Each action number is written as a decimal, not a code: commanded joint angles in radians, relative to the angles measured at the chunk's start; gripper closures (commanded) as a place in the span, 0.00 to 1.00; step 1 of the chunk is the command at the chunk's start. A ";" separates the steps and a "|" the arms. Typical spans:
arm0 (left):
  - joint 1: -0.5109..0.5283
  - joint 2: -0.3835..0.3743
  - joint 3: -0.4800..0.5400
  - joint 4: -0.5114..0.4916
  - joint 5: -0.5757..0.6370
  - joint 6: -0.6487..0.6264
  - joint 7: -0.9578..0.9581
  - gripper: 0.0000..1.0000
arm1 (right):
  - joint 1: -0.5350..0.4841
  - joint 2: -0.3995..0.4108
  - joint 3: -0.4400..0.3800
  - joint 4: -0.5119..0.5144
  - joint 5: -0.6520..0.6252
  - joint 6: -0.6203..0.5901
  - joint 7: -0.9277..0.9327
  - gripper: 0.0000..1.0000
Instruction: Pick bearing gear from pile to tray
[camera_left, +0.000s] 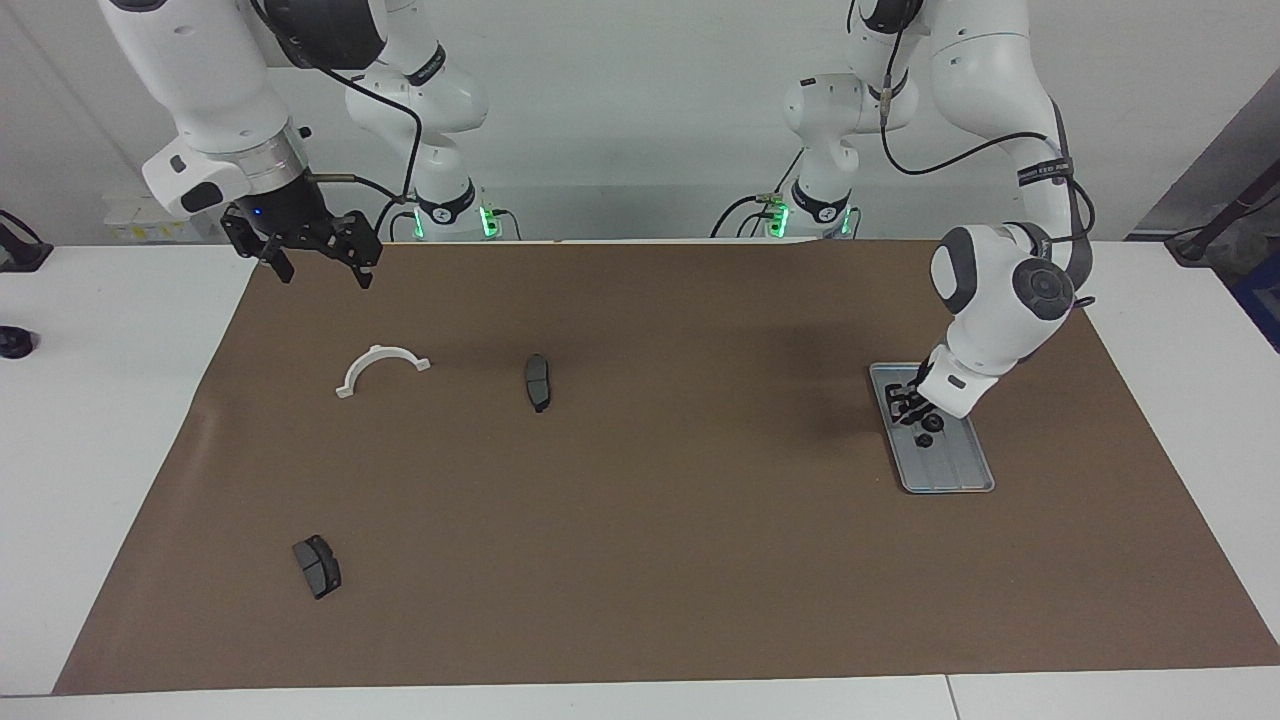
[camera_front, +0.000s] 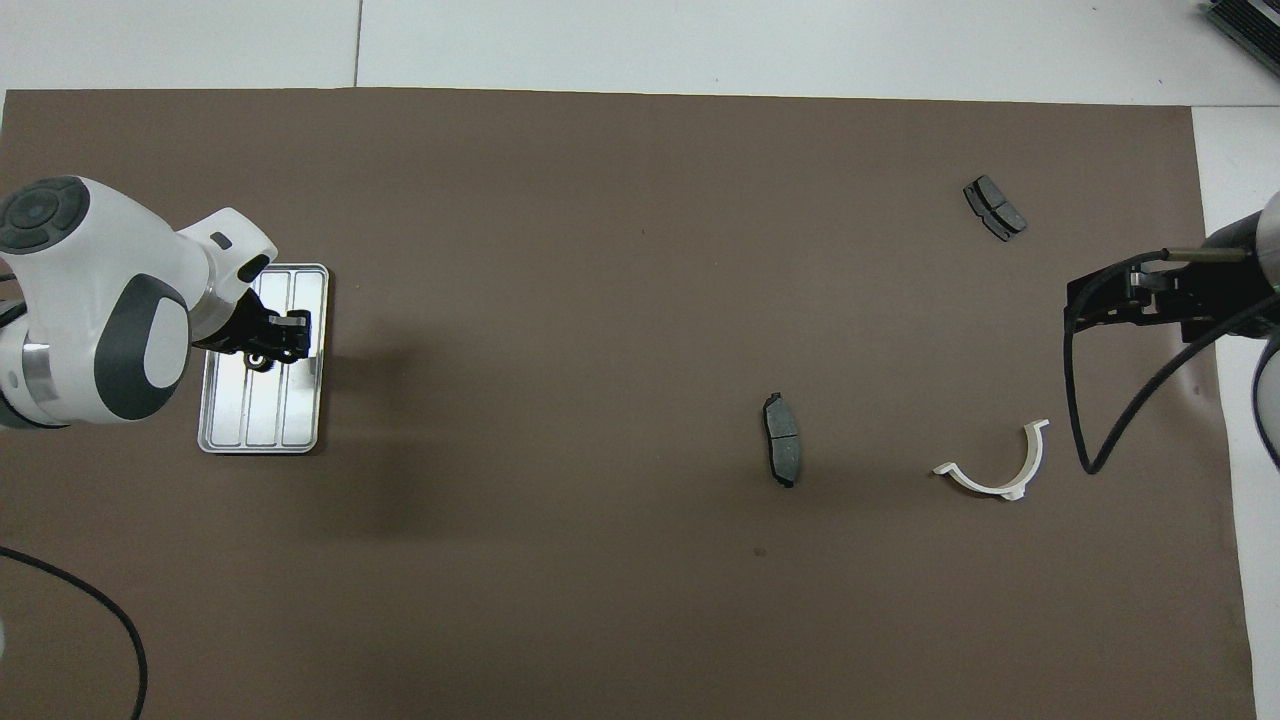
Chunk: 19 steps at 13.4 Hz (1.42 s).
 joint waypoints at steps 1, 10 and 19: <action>0.033 -0.055 -0.011 -0.090 0.004 0.000 0.050 0.78 | -0.010 -0.024 0.006 -0.027 0.013 0.001 -0.026 0.00; 0.027 -0.110 -0.011 0.106 0.004 -0.131 0.043 0.00 | -0.010 -0.024 0.006 -0.027 0.013 0.001 -0.026 0.00; 0.035 -0.110 -0.003 0.470 0.010 -0.523 0.043 0.00 | -0.010 -0.024 0.006 -0.027 0.013 0.001 -0.026 0.00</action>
